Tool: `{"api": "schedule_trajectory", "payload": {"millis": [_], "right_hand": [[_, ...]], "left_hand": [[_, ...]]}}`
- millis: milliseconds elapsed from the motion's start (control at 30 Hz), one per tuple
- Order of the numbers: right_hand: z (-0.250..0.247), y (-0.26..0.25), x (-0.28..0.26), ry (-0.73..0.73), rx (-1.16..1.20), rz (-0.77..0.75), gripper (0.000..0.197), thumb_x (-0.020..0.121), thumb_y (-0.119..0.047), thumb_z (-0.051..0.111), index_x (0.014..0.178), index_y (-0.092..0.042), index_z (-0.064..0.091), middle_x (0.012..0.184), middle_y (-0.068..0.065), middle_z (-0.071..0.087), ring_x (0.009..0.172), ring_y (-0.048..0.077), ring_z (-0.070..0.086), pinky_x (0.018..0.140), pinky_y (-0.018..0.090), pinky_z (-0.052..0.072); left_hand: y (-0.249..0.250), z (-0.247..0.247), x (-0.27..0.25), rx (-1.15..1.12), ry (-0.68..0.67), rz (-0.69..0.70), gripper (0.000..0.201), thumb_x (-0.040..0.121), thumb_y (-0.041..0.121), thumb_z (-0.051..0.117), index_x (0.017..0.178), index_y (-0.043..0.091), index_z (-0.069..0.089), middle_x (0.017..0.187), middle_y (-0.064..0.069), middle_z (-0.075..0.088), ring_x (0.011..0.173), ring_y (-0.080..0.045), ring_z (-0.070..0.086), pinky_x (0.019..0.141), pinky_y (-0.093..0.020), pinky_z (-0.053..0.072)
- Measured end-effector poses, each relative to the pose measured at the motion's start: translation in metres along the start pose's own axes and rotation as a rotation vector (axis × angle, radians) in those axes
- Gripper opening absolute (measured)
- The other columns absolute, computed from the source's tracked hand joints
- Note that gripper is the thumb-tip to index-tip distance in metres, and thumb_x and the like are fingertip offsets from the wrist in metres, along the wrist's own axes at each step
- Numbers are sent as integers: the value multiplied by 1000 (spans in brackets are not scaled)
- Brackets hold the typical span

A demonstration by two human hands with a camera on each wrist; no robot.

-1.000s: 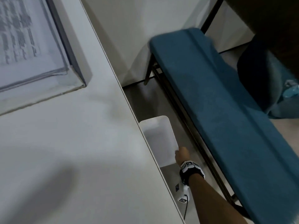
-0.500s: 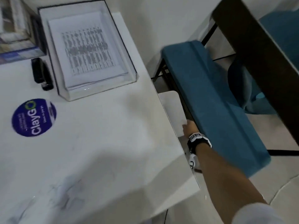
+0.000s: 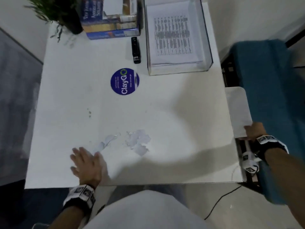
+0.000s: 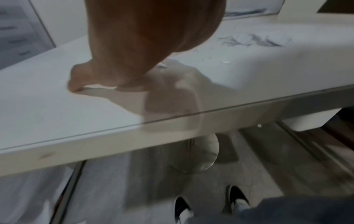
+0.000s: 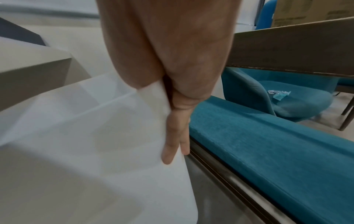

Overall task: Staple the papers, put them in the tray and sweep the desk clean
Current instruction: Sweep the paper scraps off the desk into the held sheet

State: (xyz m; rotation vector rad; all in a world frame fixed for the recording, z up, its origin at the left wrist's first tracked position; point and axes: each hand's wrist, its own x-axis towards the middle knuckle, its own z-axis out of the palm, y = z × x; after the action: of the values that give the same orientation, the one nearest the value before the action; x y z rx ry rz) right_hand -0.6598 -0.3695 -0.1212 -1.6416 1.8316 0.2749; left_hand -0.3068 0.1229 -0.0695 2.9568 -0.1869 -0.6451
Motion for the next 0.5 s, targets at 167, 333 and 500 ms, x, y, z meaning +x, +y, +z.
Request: {"api": "schedule_trajectory", "payload": {"millis": [167,333,500], "right_hand": [[-1,-16,-15,-22,-28,14,33,88,-3,53,114,18,53,119,34,59,106,47,58,92,50,48],[-13,-36,-43,-32,22,22,35,91,2,48,120,21,48,126,35,53,110,49,56,69,37,43],[-26,-46,-45,-15,62,-7,34,91,1,47,118,23,47,119,27,57,94,42,57,70,42,48]], "left_hand": [[56,22,-17,-63,-69,51,87,85,59,2,150,2,0,156,-29,-11,145,-45,-10,115,-64,-1],[116,41,-45,-110,-140,143,88,86,56,4,146,-8,2,156,-29,-8,146,-42,-9,115,-64,-1],[148,48,-60,-85,-178,277,85,88,53,6,146,-9,-1,156,-29,-13,145,-43,-14,117,-61,-3]]}}
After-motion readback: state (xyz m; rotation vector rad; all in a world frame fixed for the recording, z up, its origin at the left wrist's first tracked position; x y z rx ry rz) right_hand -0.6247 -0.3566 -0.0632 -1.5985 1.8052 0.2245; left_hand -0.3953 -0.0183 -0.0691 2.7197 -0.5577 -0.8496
